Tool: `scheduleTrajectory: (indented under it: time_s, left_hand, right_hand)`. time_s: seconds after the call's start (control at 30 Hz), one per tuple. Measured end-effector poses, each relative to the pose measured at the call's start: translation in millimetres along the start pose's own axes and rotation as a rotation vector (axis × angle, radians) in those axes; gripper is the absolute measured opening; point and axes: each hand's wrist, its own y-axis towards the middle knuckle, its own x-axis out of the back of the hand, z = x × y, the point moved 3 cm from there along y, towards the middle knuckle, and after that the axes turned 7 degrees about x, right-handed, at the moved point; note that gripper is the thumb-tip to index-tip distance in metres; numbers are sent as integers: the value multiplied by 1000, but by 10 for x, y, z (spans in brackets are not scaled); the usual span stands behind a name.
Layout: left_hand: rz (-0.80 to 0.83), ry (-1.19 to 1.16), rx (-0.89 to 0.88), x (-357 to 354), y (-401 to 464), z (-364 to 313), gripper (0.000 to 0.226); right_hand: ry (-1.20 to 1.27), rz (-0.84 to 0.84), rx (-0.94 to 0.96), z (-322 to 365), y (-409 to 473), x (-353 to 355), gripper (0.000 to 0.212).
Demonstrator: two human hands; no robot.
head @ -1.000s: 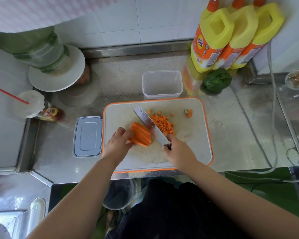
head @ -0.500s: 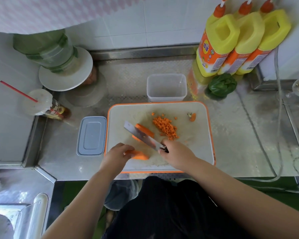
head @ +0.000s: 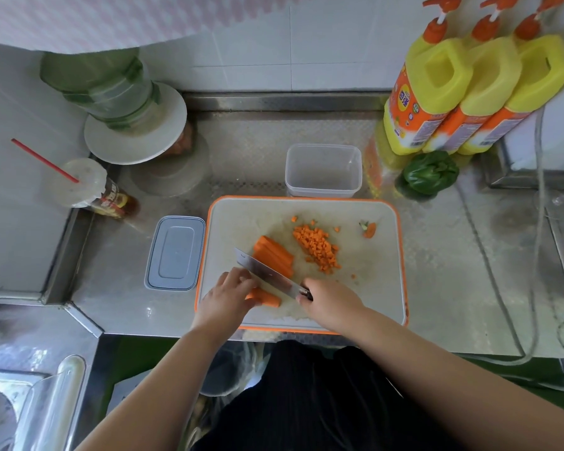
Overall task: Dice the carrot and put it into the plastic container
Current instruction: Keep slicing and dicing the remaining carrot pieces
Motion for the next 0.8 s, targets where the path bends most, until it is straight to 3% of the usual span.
scheduleTrajectory:
  time_s: [0.37,0.57,0.8]
  left_hand:
    - [-197,-64,-33,-197,-74,-8,33]
    - [-385,5,-201,-207,-196,-63,17]
    - [-435,13,-169,-269,-239,-77,20]
  right_hand:
    - [-42,33,19,-3,-7,-1,19]
    - [-54,40,-11,-12,-33,-20,21]
    - [-97,30,5,24,-56,-47,20]
